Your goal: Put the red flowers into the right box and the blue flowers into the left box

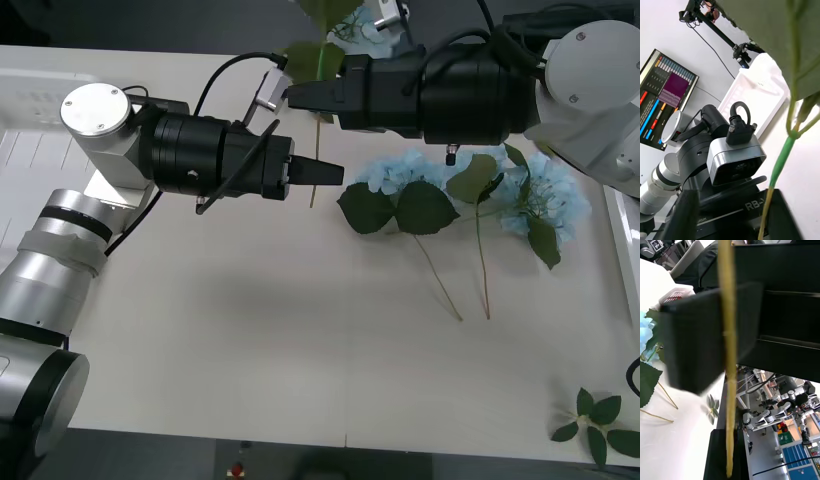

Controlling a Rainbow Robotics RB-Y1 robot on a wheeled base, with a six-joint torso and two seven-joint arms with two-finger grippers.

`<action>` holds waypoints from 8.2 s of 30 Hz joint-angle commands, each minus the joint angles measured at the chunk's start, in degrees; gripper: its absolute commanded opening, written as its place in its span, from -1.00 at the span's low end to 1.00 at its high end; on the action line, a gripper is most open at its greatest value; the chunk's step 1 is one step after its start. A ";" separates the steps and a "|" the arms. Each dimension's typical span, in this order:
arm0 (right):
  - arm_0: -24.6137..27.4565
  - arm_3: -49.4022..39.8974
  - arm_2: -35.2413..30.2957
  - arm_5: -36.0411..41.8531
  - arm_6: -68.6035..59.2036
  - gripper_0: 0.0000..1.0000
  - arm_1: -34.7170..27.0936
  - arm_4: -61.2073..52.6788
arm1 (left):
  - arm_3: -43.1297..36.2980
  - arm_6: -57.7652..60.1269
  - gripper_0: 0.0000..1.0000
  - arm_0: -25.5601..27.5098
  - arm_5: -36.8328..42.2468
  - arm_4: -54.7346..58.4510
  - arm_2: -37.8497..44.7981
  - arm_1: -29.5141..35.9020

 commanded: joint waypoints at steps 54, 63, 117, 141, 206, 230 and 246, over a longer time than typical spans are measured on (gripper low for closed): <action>7.53 -3.17 -22.80 58.47 -25.68 1.00 -23.89 16.81 | 4.12 -3.01 -1.00 -0.83 -0.62 -3.11 0.84 46.76; 29.77 -22.95 -24.73 44.94 -37.89 1.00 -17.47 40.63 | 4.12 -2.48 -1.00 -0.83 -11.78 -4.43 -15.50 54.23; 32.84 -7.13 -19.37 23.93 -44.75 1.00 8.54 78.69 | 21.96 2.79 1.00 -7.42 -39.90 -9.00 -47.85 57.75; 30.56 0.78 -14.19 20.06 -43.96 1.00 8.81 89.50 | 20.82 -3.54 1.00 -11.38 -18.37 -1.18 -38.44 57.40; 35.13 -11.70 -26.14 29.82 -93.18 1.00 3.62 69.37 | 4.91 -11.54 1.00 -3.56 -0.70 24.22 -14.36 13.71; 20.19 10.28 -18.85 32.19 -107.85 1.00 16.89 84.31 | -15.39 5.43 1.00 7.34 -4.75 13.59 -11.37 14.95; 20.28 11.86 -16.03 32.19 -106.01 -1.00 16.89 86.42 | -26.99 17.91 1.00 10.42 -13.18 11.92 -11.11 16.62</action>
